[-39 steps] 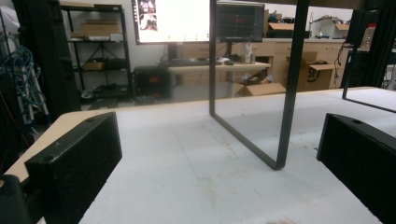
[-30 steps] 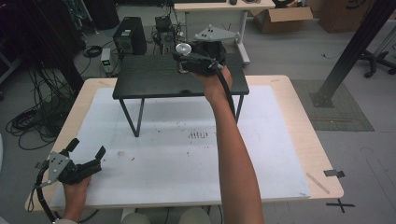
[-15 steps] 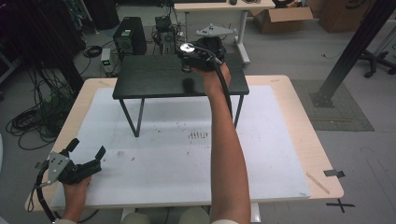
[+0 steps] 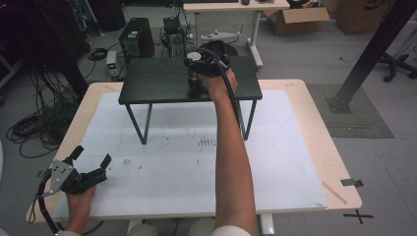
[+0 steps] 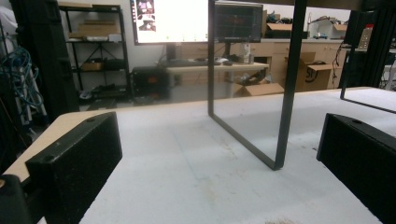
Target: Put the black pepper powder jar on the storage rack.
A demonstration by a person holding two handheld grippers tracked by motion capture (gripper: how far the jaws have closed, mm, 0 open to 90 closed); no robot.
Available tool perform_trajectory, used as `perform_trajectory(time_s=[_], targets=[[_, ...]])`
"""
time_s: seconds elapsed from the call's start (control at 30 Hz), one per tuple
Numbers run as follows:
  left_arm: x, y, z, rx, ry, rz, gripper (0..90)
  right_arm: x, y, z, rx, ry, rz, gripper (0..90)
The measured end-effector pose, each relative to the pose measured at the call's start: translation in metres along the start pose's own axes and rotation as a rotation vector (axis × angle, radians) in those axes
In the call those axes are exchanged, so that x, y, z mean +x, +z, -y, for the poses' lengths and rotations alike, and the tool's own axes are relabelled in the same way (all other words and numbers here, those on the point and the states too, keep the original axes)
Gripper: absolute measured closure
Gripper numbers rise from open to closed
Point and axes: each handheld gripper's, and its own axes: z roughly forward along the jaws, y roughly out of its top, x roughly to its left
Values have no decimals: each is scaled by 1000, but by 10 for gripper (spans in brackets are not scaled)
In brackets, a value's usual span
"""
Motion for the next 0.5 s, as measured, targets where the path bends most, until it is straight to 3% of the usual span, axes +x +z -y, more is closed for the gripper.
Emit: perform_trajectory(time_s=[0.17, 0.3, 0.5], targets=[[0, 0, 0, 1, 1, 0, 4, -1, -1, 1, -2, 1, -14, 467], [0, 0, 0, -1, 0, 0, 4, -4, -7, 3, -43, 49, -36, 347], [0, 0, 0, 0, 1, 0, 4, -7, -22, 10, -92, 83, -37, 214]])
